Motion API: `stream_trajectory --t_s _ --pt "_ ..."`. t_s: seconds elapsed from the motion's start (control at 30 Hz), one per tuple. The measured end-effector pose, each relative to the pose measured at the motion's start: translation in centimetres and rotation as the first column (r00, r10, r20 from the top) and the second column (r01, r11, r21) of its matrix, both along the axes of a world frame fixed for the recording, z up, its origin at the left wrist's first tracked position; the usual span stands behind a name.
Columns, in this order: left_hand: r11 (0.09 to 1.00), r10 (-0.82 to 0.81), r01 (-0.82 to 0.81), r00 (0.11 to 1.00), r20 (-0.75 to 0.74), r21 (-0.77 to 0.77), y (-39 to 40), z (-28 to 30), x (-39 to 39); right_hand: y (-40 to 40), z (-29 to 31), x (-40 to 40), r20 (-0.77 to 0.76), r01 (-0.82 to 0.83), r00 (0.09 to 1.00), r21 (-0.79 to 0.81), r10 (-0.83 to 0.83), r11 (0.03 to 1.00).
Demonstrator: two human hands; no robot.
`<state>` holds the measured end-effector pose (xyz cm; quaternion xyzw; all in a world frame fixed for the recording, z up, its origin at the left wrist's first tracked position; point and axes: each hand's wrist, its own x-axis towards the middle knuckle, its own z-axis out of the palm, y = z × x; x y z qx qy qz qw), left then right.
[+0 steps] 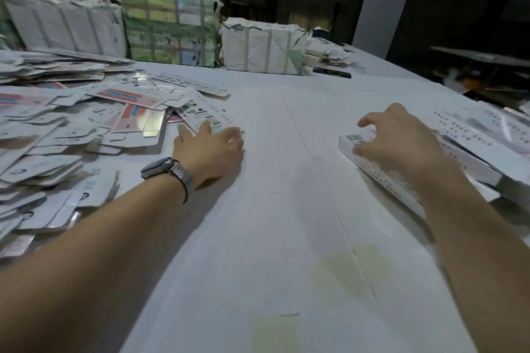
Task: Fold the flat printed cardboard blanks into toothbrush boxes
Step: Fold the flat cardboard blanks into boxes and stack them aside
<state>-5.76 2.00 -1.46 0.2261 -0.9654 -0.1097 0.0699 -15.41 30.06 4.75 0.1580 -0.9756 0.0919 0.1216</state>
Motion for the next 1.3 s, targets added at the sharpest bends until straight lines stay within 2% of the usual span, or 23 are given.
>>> stream_trajectory --t_s 0.1,0.2,0.27,0.37,0.5,0.63,0.73,0.83,0.87,0.93,1.0,1.03,1.1,1.2,1.27,1.3 --pt "0.995 0.083 -0.081 0.996 -0.021 0.056 0.1 0.8 -1.1 -0.6 0.2 0.4 -0.058 -0.018 0.998 -0.029 0.016 0.999" --pt "0.993 0.096 -0.090 0.992 -0.081 0.074 0.7 1.7 -2.6 -1.1 0.2 0.9 -0.095 -0.066 0.994 -0.047 0.061 0.997" --pt "0.989 0.121 -0.105 0.979 -0.167 0.103 0.9 1.7 -3.3 -1.2 0.2 1.1 -0.121 -0.095 0.989 -0.061 0.087 0.994" --pt "0.963 0.170 -0.085 0.929 -0.328 0.258 0.9 1.6 -3.9 -1.3 0.3 1.3 -0.155 -0.118 0.982 -0.089 0.104 0.989" --pt "0.943 0.184 -0.044 0.895 -0.406 0.331 1.0 1.4 -3.6 -1.7 0.2 1.8 -0.158 -0.179 0.975 -0.129 0.158 0.975" --pt "0.907 0.122 0.129 0.829 -0.546 0.400 2.2 2.3 -2.0 -2.3 0.4 2.8 -0.193 -0.285 0.949 -0.190 0.248 0.940" --pt "0.909 0.041 0.256 0.730 -0.683 0.328 3.8 3.6 -0.1 -3.3 0.3 4.1 -0.266 -0.417 0.897 -0.246 0.352 0.875" --pt "0.873 -0.027 0.383 0.656 -0.755 0.301 5.7 4.3 2.6 -4.6 -0.1 5.3 -0.232 -0.494 0.870 -0.391 0.436 0.777" --pt "0.853 -0.047 0.431 0.626 -0.779 0.295 6.3 4.2 3.6 -4.9 -0.3 5.7 -0.173 -0.474 0.877 -0.473 0.449 0.743" --pt "0.807 -0.110 0.530 0.568 -0.815 0.260 7.3 4.1 5.4 -5.7 -0.4 6.1 0.039 -0.336 0.885 -0.637 0.464 0.694" --pt "0.763 -0.225 0.620 0.516 -0.827 0.179 8.1 4.0 6.6 -6.3 -0.5 6.3 0.281 -0.126 0.833 -0.743 0.478 0.657" --pt "0.736 -0.293 0.665 0.487 -0.822 0.132 8.4 3.8 7.0 -6.4 -0.6 6.3 0.358 -0.025 0.789 -0.793 0.499 0.608" --pt "0.680 -0.400 0.731 0.437 -0.806 0.058 8.7 3.6 7.3 -6.4 -0.7 6.2 0.395 0.148 0.731 -0.888 0.557 0.436" --pt "0.619 -0.488 0.786 0.385 -0.783 0.000 8.6 3.4 7.4 -6.0 -1.0 5.5 0.360 0.308 0.749 -0.932 0.556 0.190" --pt "0.580 -0.481 0.814 0.385 -0.788 0.043 8.4 3.5 7.3 -6.0 -1.0 5.0 0.340 0.360 0.758 -0.930 0.557 0.078" --pt "0.558 -0.435 0.823 0.402 -0.806 0.109 8.3 3.5 7.3 -6.1 -1.0 4.9 0.335 0.371 0.757 -0.927 0.561 0.053"
